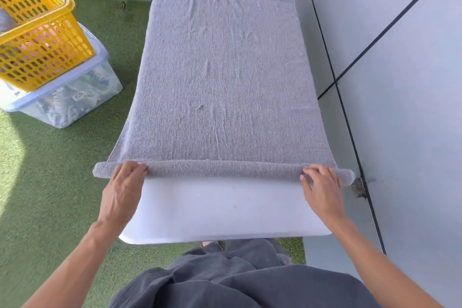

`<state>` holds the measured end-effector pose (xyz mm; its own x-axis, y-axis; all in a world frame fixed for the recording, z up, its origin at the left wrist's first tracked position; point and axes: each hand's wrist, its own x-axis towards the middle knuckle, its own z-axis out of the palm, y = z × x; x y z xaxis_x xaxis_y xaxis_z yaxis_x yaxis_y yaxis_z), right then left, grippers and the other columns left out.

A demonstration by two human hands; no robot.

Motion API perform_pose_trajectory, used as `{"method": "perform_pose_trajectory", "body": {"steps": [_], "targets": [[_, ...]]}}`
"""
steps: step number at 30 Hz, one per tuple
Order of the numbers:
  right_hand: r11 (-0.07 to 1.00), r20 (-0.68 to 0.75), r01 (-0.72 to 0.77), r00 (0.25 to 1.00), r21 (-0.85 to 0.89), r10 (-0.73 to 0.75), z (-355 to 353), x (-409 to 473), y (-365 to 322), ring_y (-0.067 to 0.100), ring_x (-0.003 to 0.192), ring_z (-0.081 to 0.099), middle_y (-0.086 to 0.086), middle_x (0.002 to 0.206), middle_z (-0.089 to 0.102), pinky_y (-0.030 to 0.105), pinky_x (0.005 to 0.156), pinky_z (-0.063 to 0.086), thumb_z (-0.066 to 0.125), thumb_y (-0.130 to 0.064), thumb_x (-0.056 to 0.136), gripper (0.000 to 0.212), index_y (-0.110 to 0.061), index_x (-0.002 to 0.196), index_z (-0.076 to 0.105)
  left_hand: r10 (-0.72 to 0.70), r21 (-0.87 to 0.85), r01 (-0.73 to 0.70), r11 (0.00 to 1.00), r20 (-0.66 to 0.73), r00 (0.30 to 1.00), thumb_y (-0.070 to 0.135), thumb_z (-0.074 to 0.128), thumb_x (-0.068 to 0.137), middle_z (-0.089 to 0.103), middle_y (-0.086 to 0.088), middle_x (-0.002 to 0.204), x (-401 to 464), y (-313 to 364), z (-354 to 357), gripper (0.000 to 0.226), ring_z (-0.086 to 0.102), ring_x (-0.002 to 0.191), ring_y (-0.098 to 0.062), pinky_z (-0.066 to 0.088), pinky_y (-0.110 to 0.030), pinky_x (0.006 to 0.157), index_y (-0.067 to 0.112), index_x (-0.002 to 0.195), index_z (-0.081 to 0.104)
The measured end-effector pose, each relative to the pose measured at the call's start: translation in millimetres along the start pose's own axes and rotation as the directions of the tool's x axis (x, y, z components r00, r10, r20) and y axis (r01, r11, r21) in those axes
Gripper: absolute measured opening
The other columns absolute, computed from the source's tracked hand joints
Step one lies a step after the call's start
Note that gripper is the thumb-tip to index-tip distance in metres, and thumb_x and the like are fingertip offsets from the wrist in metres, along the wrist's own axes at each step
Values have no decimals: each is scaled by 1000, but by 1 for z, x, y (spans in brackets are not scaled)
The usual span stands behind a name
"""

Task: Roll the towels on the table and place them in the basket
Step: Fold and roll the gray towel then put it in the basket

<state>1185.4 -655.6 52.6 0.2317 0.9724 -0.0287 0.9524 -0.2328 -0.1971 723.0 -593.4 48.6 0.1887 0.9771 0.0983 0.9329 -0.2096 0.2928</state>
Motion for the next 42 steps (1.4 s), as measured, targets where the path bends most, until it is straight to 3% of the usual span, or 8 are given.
{"method": "perform_pose_trajectory", "body": {"steps": [4, 9, 15, 19, 24, 33, 38, 42], "targets": [[997, 128, 31, 992, -72, -22, 5, -2, 5, 29, 117, 47, 3, 123, 55, 46, 102, 40, 74, -26, 81, 51, -8, 126, 58, 26, 50, -30, 998, 76, 997, 7, 69, 83, 57, -15, 121, -2, -4, 10, 44, 53, 107, -35, 49, -49, 92, -1, 124, 56], [1000, 238, 13, 971, 7, -15, -8, 23, 12, 30, 108, 54, 6, 111, 62, 43, 94, 43, 69, -11, 85, 35, -7, 120, 63, -12, -4, 13, 1000, 220, 975, 0, 68, 83, 64, -14, 110, 30, -15, 1, 34, 56, 105, -38, 47, -52, 89, 1, 116, 64], [983, 649, -153, 759, 96, 54, -38, 66, 16, 13, 91, 58, -2, 96, 65, 21, 69, 37, 73, -13, 83, 23, -15, 105, 70, -67, -124, 200, 972, 668, 741, 17, 70, 87, 64, -4, 122, 71, -36, -31, 40, 60, 110, -20, 43, -36, 102, 20, 125, 61], [914, 311, -245, 940, 324, 142, -28, 60, 13, 20, 96, 61, 5, 104, 67, 20, 82, 38, 68, 4, 81, 25, -11, 101, 69, -198, -314, 358, 879, 441, 875, 11, 78, 77, 65, -5, 110, 70, -30, -32, 38, 59, 91, -17, 48, -33, 84, 16, 112, 62], [995, 10, 90, 996, 36, -91, -1, 20, 1, 35, 106, 57, 13, 109, 65, 43, 98, 41, 64, 5, 82, 24, 0, 104, 69, 15, -114, -19, 993, -38, 999, 4, 71, 82, 63, -13, 105, 22, -7, -9, 21, 54, 99, -33, 50, -49, 80, 3, 104, 70], [999, 221, 7, 975, 34, -14, -2, 36, -1, 36, 97, 56, 15, 99, 63, 44, 89, 42, 67, -7, 83, 20, 0, 101, 64, -35, -29, 46, 999, 289, 957, 10, 75, 80, 67, -10, 103, 52, -10, -2, 32, 58, 104, -36, 45, -47, 88, 7, 110, 67], [995, 643, -92, 764, 32, 49, -30, 67, 13, 28, 95, 64, 10, 95, 70, 34, 79, 46, 69, -18, 84, 15, -7, 94, 68, -69, -143, 219, 965, 668, 741, 19, 73, 85, 60, 5, 123, 69, -28, -22, 40, 55, 119, -21, 38, -33, 103, 18, 124, 64], [964, 242, -123, 968, 236, 64, -18, 54, 6, 23, 104, 58, 1, 105, 64, 38, 93, 43, 67, -6, 84, 23, -19, 104, 67, -226, -329, 372, 868, 406, 886, 14, 80, 76, 69, 7, 100, 63, -24, -26, 26, 62, 96, -20, 49, -42, 89, 33, 91, 70]]}}
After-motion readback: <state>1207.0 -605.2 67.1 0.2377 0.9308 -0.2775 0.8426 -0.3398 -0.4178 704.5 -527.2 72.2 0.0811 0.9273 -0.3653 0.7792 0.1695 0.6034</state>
